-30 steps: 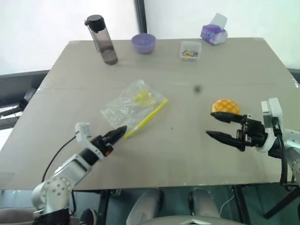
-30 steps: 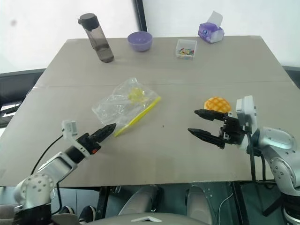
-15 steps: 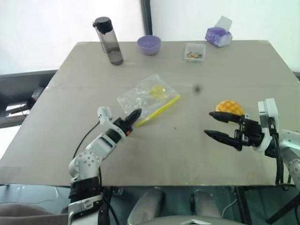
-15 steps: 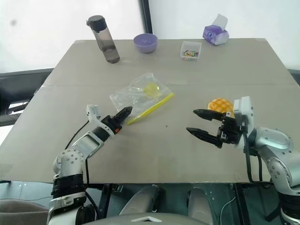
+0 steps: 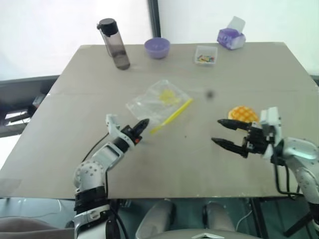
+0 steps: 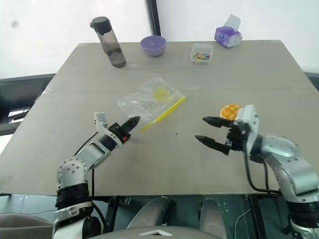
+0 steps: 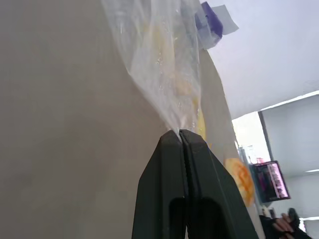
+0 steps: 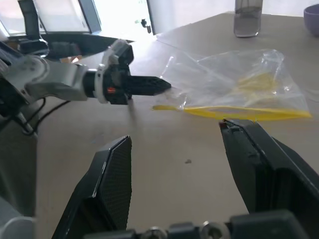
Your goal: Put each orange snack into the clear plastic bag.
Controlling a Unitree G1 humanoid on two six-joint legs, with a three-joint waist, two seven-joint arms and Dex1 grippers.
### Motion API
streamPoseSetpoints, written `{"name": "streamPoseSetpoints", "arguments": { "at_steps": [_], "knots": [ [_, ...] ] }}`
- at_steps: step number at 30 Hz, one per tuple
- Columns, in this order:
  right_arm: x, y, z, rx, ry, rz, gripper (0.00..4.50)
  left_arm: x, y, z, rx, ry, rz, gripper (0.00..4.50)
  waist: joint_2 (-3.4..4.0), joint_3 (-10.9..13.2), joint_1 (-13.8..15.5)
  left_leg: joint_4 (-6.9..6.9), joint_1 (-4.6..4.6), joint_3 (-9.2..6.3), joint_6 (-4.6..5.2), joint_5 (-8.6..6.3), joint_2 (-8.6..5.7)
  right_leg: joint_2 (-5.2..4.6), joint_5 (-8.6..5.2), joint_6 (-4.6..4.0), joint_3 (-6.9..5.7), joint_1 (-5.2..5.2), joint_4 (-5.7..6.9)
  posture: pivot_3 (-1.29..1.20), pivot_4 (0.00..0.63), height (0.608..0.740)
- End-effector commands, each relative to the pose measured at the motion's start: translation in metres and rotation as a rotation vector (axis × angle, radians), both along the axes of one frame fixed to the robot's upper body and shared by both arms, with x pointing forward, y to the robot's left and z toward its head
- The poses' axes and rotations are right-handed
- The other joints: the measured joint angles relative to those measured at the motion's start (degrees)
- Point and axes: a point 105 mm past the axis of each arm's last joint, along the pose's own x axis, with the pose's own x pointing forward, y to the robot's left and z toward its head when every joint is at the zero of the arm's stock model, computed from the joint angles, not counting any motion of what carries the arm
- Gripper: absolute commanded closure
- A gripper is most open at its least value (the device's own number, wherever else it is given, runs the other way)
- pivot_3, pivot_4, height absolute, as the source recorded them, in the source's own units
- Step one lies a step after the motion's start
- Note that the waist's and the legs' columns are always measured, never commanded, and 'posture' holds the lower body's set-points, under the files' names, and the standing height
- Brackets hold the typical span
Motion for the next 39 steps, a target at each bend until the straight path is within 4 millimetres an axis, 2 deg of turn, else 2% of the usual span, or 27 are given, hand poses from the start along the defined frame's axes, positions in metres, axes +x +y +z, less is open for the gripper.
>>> {"name": "streamPoseSetpoints", "arguments": {
  "at_steps": [1, 3, 6, 9, 11, 14, 17, 22, 28, 34, 36, 37, 38, 39],
  "knots": [
    [0.018, 0.012, -0.004, -0.078, -0.087, -0.047, 1.39, -0.015, -0.023, 0.008, -0.115, 0.017, -0.14, 4.44, -0.07, 0.04, -0.12, 0.01, -0.02, 0.0, 0.0, 0.0, -0.01, 0.0, 0.0, 0.0, 0.0, -0.01, -0.01, 0.0, 0.15, 0.74],
    [0.03, 0.016, -0.01, -0.113, -0.102, -0.084, 1.39, -0.021, -0.029, 0.011, -0.13, 0.02, -0.189, 4.44, -0.11, 0.07, -0.23, 0.03, -0.04, 0.0, -0.01, 0.01, -0.01, 0.0, 0.0, 0.0, 0.02, -0.04, 0.0, 0.0, 0.15, 0.74],
    [0.037, 0.021, -0.015, -0.154, -0.129, -0.089, 1.39, -0.028, -0.035, 0.012, -0.141, 0.032, -0.236, 4.44, -0.13, 0.08, -0.43, 0.02, -0.04, 0.02, -0.02, 0.01, 0.0, 0.02, 0.0, -0.01, 0.05, -0.1, 0.01, 0.0, 0.15, 0.74],
    [0.066, 0.024, -0.032, -0.317, -0.257, -0.175, 1.39, -0.046, -0.047, 0.018, -0.174, 0.023, -0.338, 4.44, -0.2, 0.12, -1.33, 0.01, -0.05, 0.04, -0.02, 0.01, 0.01, 0.04, 0.0, -0.01, 0.08, -0.12, 0.0, 0.0, 0.15, 0.74],
    [0.084, 0.031, -0.035, -0.386, -0.342, -0.203, 1.39, -0.057, -0.053, 0.02, -0.188, 0.025, -0.398, 4.44, -0.23, 0.14, -1.9, 0.01, -0.03, 0.09, -0.02, 0.02, -0.01, 0.03, 0.0, -0.01, 0.13, -0.14, 0.03, 0.0, 0.15, 0.74],
    [0.1, 0.037, -0.036, -0.423, -0.407, -0.222, 1.39, -0.064, -0.056, 0.02, -0.191, 0.036, -0.432, 4.44, -0.24, 0.15, -2.57, -0.02, -0.02, 0.11, -0.09, 0.05, 0.03, 0.09, 0.0, -0.01, 0.18, -0.17, 0.1, 0.0, 0.15, 0.74],
    [0.106, 0.047, -0.039, -0.432, -0.442, -0.194, 1.39, -0.067, -0.057, 0.02, -0.19, 0.038, -0.443, 4.44, -0.25, 0.16, -2.93, -0.06, -0.04, 0.1, -0.11, 0.07, 0.05, 0.11, 0.0, -0.02, 0.17, -0.18, 0.07, 0.0, 0.15, 0.74],
    [0.114, 0.069, -0.022, -0.367, -0.543, -0.151, 1.39, -0.069, -0.056, 0.02, -0.188, 0.041, -0.448, 4.44, -0.27, 0.17, -3.28, -0.07, -0.02, 0.14, -0.11, 0.07, 0.05, 0.12, 0.0, -0.03, 0.23, -0.18, 0.08, 0.0, 0.15, 0.74],
    [0.112, 0.082, -0.016, -0.346, -0.617, -0.078, 1.39, -0.076, -0.057, 0.021, -0.196, 0.04, -0.47, 4.44, -0.27, 0.17, -3.26, -0.07, -0.02, 0.13, -0.11, 0.07, 0.06, 0.14, 0.0, -0.03, 0.22, -0.2, 0.05, 0.0, 0.15, 0.74],
    [0.111, 0.087, -0.019, -0.373, -0.672, -0.025, 1.39, -0.079, -0.053, 0.02, -0.188, 0.046, -0.47, 4.44, -0.27, 0.17, -3.42, -0.08, 0.01, 0.14, -0.11, 0.07, 0.06, 0.17, 0.0, -0.03, 0.25, -0.22, 0.07, 0.0, 0.15, 0.74],
    [0.112, 0.088, -0.018, -0.363, -0.68, -0.025, 1.94, -0.08, -0.052, 0.02, -0.184, 0.047, -0.47, 4.5, -0.26, 0.17, -3.41, -0.09, 0.02, 0.14, -0.12, 0.07, 0.07, 0.18, 0.0, -0.03, 0.25, -0.23, 0.07, 0.0, 0.15, 0.74],
    [0.112, 0.088, -0.018, -0.359, -0.682, -0.026, 2.02, -0.079, -0.052, 0.02, -0.183, 0.047, -0.47, 4.5, -0.27, 0.17, -3.43, -0.09, 0.02, 0.15, -0.12, 0.08, 0.07, 0.18, 0.0, -0.03, 0.25, -0.23, 0.07, 0.0, 0.15, 0.74],
    [0.113, 0.088, -0.017, -0.354, -0.685, -0.027, 2.56, -0.079, -0.052, 0.02, -0.181, 0.046, -0.471, 4.5, -0.26, 0.17, -3.45, -0.09, 0.02, 0.15, -0.12, 0.08, 0.07, 0.18, 0.0, -0.03, 0.26, -0.23, 0.07, 0.0, 0.15, 0.74],
    [0.113, 0.088, -0.016, -0.351, -0.687, -0.028, 2.78, -0.079, -0.053, 0.02, -0.181, 0.046, -0.472, 4.5, -0.27, 0.17, -3.47, -0.09, 0.02, 0.15, -0.12, 0.08, 0.07, 0.18, 0.0, -0.03, 0.26, -0.23, 0.07, 0.0, 0.15, 0.74]
  ]
}}
